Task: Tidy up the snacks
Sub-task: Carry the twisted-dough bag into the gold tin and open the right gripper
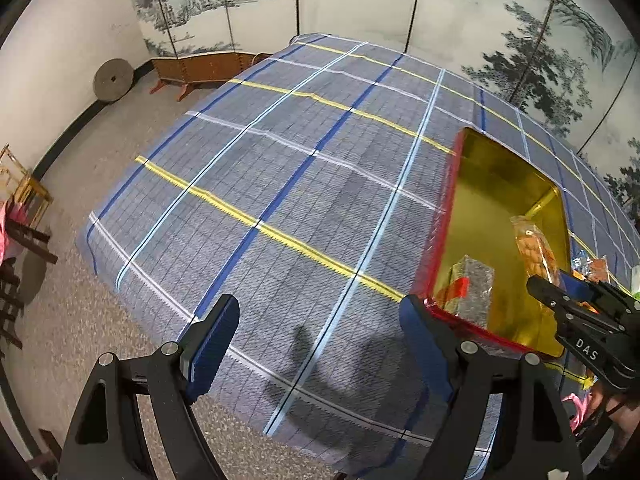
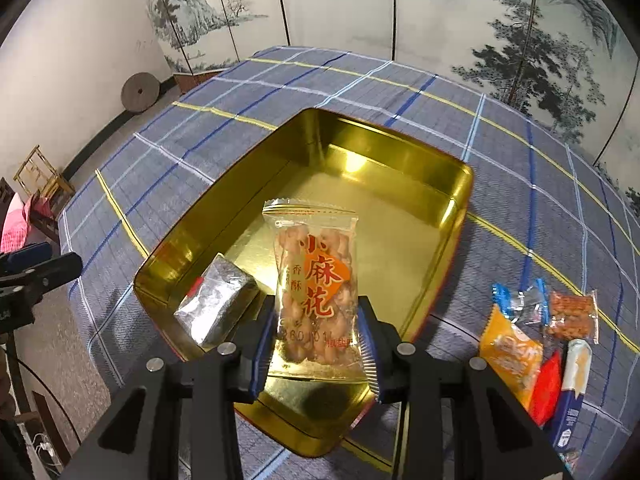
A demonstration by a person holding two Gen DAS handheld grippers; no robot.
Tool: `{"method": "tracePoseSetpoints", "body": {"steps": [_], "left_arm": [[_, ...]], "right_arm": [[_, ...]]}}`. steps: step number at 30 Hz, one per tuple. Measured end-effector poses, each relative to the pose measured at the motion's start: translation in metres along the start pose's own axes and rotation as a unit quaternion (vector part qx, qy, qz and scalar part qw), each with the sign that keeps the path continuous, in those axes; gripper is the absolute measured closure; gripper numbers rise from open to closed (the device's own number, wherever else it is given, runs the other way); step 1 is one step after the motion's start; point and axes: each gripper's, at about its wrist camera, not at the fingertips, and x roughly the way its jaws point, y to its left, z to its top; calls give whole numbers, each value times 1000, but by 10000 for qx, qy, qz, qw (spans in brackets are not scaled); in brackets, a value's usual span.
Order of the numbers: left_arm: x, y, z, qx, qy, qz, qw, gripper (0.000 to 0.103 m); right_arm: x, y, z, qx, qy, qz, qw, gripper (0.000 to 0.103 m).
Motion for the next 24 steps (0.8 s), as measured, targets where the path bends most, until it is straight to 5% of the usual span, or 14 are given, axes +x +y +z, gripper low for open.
{"method": "tracePoseSetpoints", "body": {"steps": [24], "left_arm": [[2,1,-18,-86,229,-48,9997,24]], "right_arm": [[25,10,-7,-147,310,-39,9994,64]]}}
